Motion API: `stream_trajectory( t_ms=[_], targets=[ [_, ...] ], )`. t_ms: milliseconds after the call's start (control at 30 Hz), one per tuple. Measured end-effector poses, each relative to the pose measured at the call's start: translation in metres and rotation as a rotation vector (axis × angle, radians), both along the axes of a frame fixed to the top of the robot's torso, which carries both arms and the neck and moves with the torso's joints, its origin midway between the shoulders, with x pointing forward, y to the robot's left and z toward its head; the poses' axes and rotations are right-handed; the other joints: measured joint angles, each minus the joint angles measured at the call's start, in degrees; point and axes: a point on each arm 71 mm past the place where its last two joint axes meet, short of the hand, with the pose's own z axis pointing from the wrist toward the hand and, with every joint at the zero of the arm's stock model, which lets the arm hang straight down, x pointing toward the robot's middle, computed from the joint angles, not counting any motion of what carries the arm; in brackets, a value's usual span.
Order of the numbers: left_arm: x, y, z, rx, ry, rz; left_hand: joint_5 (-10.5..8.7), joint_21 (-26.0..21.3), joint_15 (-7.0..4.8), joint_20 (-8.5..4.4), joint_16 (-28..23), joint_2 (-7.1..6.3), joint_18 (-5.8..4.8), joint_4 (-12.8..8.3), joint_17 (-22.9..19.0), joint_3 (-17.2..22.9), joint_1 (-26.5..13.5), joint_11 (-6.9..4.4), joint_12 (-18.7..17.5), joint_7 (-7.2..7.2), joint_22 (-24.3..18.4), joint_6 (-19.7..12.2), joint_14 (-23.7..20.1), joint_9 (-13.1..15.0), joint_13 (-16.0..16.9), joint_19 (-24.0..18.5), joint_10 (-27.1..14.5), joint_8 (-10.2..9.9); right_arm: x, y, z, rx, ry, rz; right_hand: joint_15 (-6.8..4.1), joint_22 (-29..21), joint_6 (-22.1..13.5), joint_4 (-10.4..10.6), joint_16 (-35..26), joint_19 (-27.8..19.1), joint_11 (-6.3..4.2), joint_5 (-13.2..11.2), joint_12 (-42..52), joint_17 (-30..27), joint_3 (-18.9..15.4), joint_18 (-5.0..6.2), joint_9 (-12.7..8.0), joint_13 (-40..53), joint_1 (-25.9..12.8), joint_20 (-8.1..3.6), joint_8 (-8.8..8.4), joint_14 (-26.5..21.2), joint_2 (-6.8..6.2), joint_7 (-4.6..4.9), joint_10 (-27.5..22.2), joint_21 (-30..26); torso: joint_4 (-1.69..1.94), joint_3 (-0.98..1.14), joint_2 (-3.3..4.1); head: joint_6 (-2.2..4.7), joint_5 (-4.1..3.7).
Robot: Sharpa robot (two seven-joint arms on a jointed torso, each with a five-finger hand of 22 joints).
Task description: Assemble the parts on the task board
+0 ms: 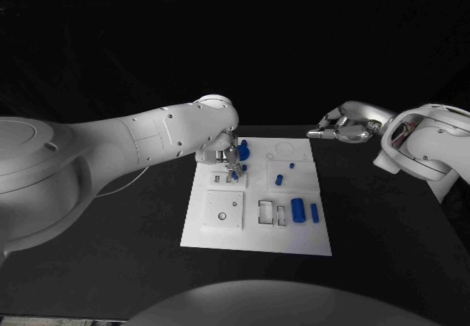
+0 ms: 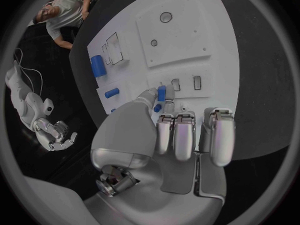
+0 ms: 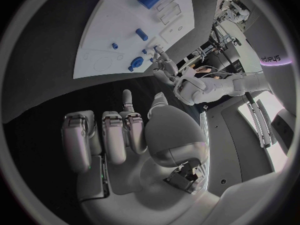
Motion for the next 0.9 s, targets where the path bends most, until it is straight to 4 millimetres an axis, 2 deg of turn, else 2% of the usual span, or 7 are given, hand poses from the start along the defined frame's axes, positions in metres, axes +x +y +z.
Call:
stream_trajectory(
  t_ms=[367, 533, 900],
  targets=[
    [0.001, 0.014, 0.003, 0.023, -0.025, 0.003, -0.38, 0.0, 0.0, 0.0, 0.0, -1.1, 0.0, 0.75, 0.0, 2.06, -1.95, 0.0, 0.0, 0.1, 0.0, 0.14, 0.0, 0.54, -0.01, 0.0, 0.0, -0.57, 0.0, 0.003, -0.006, -0.006, 0.019, 0.006, 0.0, -0.01, 0.0, 0.0, 0.0, 0.0, 0.0, 0.0, 0.0, -0.01, 0.0, 0.0, 0.0, 0.0, 0.22, 0.0, -0.22, 0.0, -0.22, 0.0, 0.0, -0.23, 0.19, -0.02, -0.39, 0.0, 0.74],
    [0.001, 0.019, 0.001, 0.035, -0.03, 0.008, -0.81, 0.0, 0.01, 0.0, 0.0, -1.52, 0.01, 1.56, -0.01, 2.88, -3.38, 0.0, 0.0, -0.74, 0.0, 1.16, -0.01, 0.88, -0.01, 0.0, 0.0, -0.84, 0.0, 0.004, -0.009, -0.009, 0.029, 0.009, 0.0, -0.01, 0.0, 0.0, 0.0, 0.0, 0.0, 0.0, 0.0, -0.01, 0.0, 0.0, 0.0, 0.0, 0.52, 0.0, -0.22, 0.0, 0.09, 0.0, 0.0, -0.23, 0.37, -0.05, -0.68, 0.0, 0.92],
    [0.003, 0.024, 0.0, 0.047, -0.035, 0.019, -1.07, 0.0, 0.02, -0.2, 0.0, -1.35, 0.0, 2.8, -0.02, 4.13, -5.18, 0.0, 0.0, -0.91, 0.0, 2.15, -0.01, 1.2, -0.01, -0.21, 0.0, -1.0, 0.0, 0.006, -0.013, -0.015, 0.046, 0.015, 0.0, -0.01, 0.0, 0.0, 0.0, 0.0, 0.0, 0.0, 0.0, -0.01, 0.0, 0.0, -0.01, 0.0, 0.52, 0.0, -0.44, 0.0, 0.09, 0.0, 0.0, -0.23, 0.52, -0.17, -0.89, 0.0, 1.54]
  ],
)
